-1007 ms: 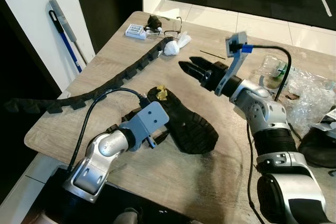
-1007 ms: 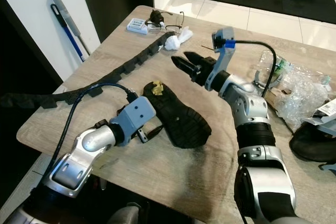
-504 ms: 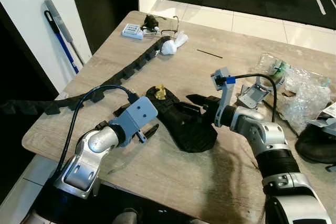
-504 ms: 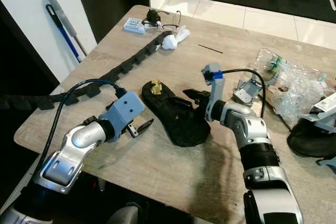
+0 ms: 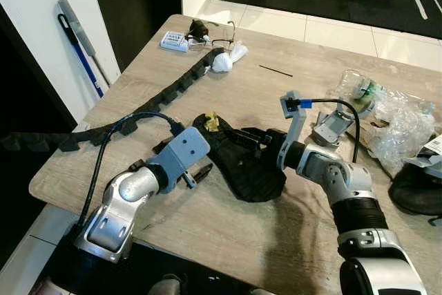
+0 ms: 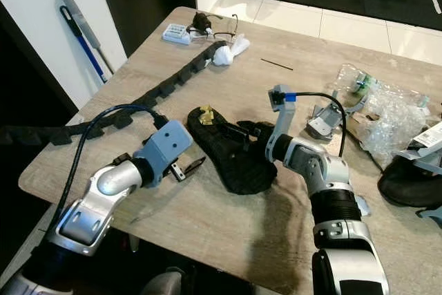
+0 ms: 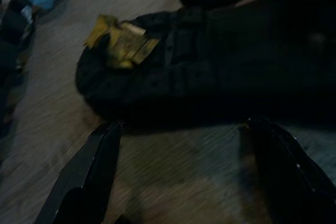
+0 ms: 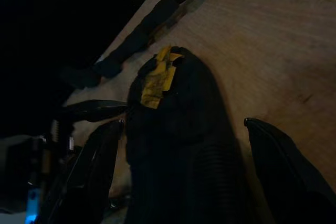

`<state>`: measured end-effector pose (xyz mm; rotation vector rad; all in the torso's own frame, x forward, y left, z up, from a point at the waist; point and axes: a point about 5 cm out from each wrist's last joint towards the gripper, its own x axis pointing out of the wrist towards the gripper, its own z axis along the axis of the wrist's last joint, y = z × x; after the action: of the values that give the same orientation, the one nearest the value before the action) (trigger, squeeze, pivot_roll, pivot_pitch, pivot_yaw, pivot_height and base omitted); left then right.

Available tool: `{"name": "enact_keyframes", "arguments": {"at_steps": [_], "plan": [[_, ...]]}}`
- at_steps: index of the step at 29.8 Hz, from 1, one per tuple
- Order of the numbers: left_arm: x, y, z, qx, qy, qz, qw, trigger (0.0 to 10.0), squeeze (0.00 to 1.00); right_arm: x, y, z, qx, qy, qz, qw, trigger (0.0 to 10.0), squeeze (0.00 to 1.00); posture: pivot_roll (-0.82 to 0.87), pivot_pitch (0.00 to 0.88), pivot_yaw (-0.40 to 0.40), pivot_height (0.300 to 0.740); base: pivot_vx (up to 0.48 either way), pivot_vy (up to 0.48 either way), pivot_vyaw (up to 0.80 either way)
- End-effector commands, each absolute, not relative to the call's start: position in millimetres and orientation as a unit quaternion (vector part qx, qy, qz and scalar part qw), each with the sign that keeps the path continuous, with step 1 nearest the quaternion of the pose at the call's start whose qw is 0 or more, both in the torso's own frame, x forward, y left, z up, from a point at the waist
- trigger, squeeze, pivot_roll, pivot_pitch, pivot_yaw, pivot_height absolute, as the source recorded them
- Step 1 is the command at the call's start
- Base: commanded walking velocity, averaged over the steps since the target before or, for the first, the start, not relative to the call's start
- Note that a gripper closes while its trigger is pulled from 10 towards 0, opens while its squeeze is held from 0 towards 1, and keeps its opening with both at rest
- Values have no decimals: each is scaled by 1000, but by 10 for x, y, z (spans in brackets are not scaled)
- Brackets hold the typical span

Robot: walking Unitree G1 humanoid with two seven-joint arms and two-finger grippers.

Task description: Picking trash to rubbish bin

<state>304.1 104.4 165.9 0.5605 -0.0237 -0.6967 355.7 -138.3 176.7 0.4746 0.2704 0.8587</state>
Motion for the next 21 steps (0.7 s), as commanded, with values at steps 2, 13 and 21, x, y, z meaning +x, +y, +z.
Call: {"name": "enact_keyframes", "arguments": {"at_steps": [2,13,21], "plan": [[2990,955,1639,268,-13,-356,895,10000,0,3497,-1303,1676,249,162,422,856,10000,0,55,217,20,740,0,0,0],[2961,915,1524,283,4,-368,886,10000,0,3504,-1131,1981,302,141,456,825,10000,0,55,217,19,740,0,0,0],[2965,904,1483,288,8,-367,885,10000,0,3499,-1072,2246,323,111,477,810,10000,0,52,217,17,740,0,0,0]]}}
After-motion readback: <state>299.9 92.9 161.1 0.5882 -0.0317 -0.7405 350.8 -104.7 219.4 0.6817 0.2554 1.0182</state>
